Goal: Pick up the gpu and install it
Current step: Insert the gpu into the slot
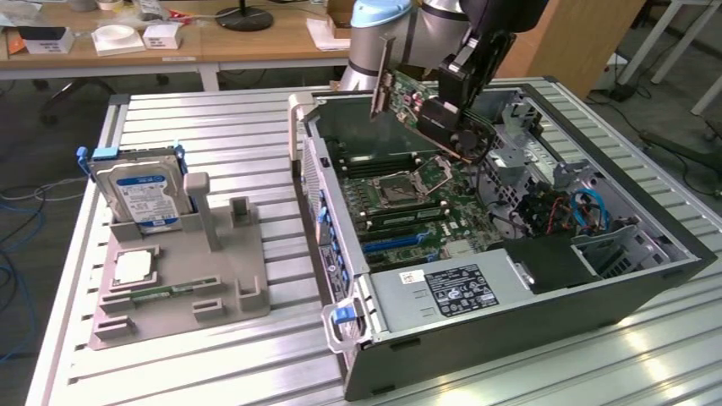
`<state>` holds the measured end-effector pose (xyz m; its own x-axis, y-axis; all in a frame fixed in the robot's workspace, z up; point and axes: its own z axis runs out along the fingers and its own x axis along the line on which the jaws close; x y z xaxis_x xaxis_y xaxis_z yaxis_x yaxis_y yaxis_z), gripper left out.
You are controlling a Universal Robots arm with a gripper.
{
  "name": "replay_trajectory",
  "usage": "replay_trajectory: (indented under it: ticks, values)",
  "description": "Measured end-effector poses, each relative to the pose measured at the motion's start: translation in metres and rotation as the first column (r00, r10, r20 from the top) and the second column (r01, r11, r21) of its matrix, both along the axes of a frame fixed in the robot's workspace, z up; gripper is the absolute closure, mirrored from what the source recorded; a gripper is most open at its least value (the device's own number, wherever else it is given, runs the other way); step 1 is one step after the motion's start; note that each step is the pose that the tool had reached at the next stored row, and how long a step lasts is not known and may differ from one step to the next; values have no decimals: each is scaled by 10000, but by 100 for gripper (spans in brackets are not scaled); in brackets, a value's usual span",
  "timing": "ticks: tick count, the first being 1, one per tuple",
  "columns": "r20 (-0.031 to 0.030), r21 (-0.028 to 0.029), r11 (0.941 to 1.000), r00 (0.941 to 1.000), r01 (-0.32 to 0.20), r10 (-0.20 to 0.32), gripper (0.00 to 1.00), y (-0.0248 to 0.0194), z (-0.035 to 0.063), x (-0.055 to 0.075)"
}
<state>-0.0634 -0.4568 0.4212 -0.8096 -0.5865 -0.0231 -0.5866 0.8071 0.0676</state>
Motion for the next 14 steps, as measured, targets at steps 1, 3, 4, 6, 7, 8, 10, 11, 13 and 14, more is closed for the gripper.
replay_trajectory:
  ticks: [1, 3, 4, 6, 7, 8, 10, 11, 13, 14]
  values:
    - [0, 0, 10000, 10000, -38, 38, 74, 0, 0, 0]
    - [0, 0, 9999, 9999, -107, 107, 74, 0, 0, 0]
    - [0, -1, 9999, 9999, -141, 141, 74, 0, 0, 0]
    - [0, 0, 9998, 9998, -213, 213, 74, 0, 0, 0]
    - [0, 0, 9997, 9997, -254, 254, 74, 0, 0, 0]
    - [0, 0, 9996, 9996, -293, 293, 74, 0, 0, 0]
    - [0, 0, 9993, 9993, -368, 368, 74, 0, 0, 0]
    - [0, 0, 9992, 9992, -404, 404, 74, 0, 0, 0]
    - [0, 0, 9989, 9989, -475, 475, 74, 0, 0, 0]
    - [0, 0, 9987, 9987, -511, 511, 74, 0, 0, 0]
